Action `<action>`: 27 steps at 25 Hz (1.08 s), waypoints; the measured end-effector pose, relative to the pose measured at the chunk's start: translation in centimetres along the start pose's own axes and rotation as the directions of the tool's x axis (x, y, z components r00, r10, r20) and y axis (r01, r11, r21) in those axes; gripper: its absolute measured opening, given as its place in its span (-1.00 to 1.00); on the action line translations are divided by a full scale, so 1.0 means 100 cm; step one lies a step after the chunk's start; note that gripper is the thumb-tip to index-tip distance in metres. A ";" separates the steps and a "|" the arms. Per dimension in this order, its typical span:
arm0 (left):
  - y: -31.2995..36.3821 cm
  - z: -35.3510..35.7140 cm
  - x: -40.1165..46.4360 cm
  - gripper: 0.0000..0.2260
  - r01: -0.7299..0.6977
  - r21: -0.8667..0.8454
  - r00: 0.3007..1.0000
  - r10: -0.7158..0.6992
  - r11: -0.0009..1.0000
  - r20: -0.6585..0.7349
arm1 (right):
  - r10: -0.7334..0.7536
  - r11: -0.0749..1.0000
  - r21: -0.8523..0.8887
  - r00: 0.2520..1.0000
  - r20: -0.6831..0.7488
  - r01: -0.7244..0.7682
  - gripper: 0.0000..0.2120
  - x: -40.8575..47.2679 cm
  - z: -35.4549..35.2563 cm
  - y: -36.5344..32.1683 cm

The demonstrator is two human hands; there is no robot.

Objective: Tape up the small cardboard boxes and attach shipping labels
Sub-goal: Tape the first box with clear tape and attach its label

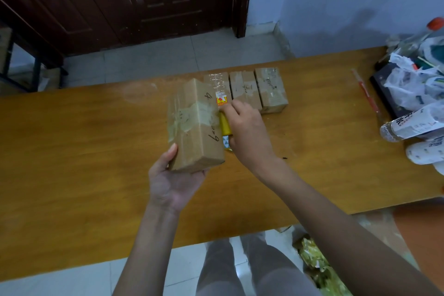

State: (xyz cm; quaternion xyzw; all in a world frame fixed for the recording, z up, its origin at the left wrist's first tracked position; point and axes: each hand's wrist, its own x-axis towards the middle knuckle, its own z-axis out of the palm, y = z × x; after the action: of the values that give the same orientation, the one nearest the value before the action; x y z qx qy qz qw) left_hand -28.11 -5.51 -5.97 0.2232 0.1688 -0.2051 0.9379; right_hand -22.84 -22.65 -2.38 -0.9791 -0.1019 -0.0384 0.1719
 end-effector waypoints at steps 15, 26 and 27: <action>0.017 0.051 -0.004 -0.83 0.086 0.993 0.873 0.474 0.084 -0.115 | 0.043 0.977 -0.206 0.995 -0.093 -0.062 -0.58 0.000 0.004 -0.014; -0.004 0.015 0.016 -0.71 0.265 0.962 0.805 0.535 0.063 -0.257 | -0.108 0.994 -0.036 0.994 -0.029 0.107 -0.49 -0.004 0.011 -0.002; 0.001 0.010 0.013 -0.74 0.248 0.958 0.800 0.527 0.144 -0.286 | -0.050 0.996 0.076 0.997 -0.057 0.054 -0.48 -0.004 0.009 0.011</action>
State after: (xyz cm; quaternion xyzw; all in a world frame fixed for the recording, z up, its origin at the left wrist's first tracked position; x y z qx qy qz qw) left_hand -26.71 -6.38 -5.60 0.8398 0.2434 -0.0905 0.4769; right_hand -22.97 -23.40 -3.63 -0.9673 -0.1240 -0.0659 0.2112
